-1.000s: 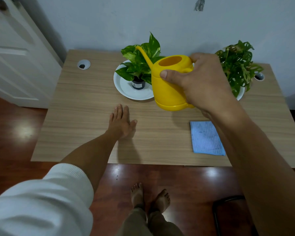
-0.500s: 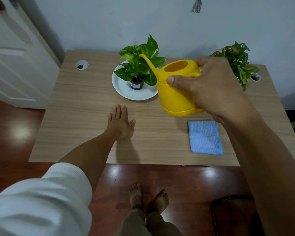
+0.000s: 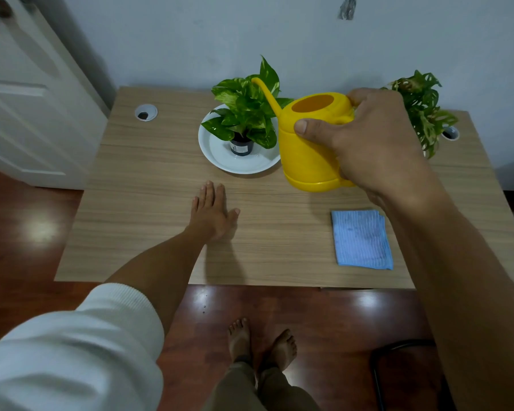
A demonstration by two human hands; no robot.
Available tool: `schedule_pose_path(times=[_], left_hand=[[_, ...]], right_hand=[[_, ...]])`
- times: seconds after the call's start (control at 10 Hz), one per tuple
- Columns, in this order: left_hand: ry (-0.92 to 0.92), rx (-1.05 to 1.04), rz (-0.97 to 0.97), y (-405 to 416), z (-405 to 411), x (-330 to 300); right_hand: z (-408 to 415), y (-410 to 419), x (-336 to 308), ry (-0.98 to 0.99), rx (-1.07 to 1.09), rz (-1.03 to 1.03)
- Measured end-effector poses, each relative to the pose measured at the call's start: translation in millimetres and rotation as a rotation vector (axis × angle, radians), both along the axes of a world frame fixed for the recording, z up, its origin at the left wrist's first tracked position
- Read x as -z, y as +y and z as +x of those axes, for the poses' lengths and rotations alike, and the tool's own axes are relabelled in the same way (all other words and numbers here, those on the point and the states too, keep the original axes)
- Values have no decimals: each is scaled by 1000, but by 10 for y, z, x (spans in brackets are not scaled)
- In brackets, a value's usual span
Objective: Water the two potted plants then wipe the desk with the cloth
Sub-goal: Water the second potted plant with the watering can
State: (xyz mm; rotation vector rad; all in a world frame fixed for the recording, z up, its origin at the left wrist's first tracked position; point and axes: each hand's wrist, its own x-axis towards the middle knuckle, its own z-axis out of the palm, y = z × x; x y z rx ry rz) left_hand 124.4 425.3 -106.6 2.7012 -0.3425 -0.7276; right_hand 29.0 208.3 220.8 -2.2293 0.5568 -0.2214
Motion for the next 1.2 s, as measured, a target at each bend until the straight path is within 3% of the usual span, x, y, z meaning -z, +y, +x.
schedule_pose_path(times=[0.7,1.2], left_hand=[[-3,2,-3,7,1,14],[-1,7,-13,9,-23,-23]], right_hand=[[-161,11,-56,36,-108,63],[-43,36,137,-61,-46,69]])
